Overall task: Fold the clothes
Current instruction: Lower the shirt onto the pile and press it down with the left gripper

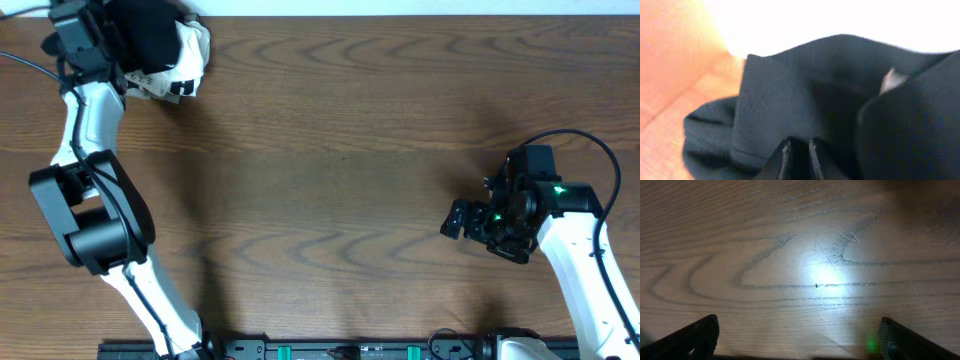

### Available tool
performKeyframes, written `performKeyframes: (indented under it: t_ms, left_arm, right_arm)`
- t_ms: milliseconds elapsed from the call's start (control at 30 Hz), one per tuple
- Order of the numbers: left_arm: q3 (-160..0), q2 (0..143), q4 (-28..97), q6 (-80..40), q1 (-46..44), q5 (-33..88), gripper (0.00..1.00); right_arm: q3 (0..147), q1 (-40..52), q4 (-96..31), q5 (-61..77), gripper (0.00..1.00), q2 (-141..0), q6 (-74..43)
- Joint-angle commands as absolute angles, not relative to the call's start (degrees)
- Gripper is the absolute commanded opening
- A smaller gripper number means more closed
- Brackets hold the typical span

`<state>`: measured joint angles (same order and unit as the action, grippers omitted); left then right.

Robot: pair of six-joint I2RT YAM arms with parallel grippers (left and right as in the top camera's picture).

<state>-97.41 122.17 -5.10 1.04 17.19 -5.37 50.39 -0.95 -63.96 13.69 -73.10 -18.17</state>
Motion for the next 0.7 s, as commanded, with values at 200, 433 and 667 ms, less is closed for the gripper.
performKeyframes:
  t_ms: [200, 433, 667]
  left_arm:
    - [-98.06, 111.96, -10.02, -0.23, 9.67, 0.84, 0.16]
    - [-98.06, 118.04, -11.03, -0.25, 9.54, -2.76, 0.16]
    - [-98.06, 125.43, -9.08, -0.25, 10.22, -3.49, 0.17]
  right_arm:
    - [49.95, -0.30, -64.14, 14.41, 0.99, -72.66, -17.63]
    - [49.89, -0.30, -66.08, 14.41, 0.99, -72.66, -16.60]
    - [49.84, -0.30, -65.76, 14.39, 0.99, -72.66, -16.64]
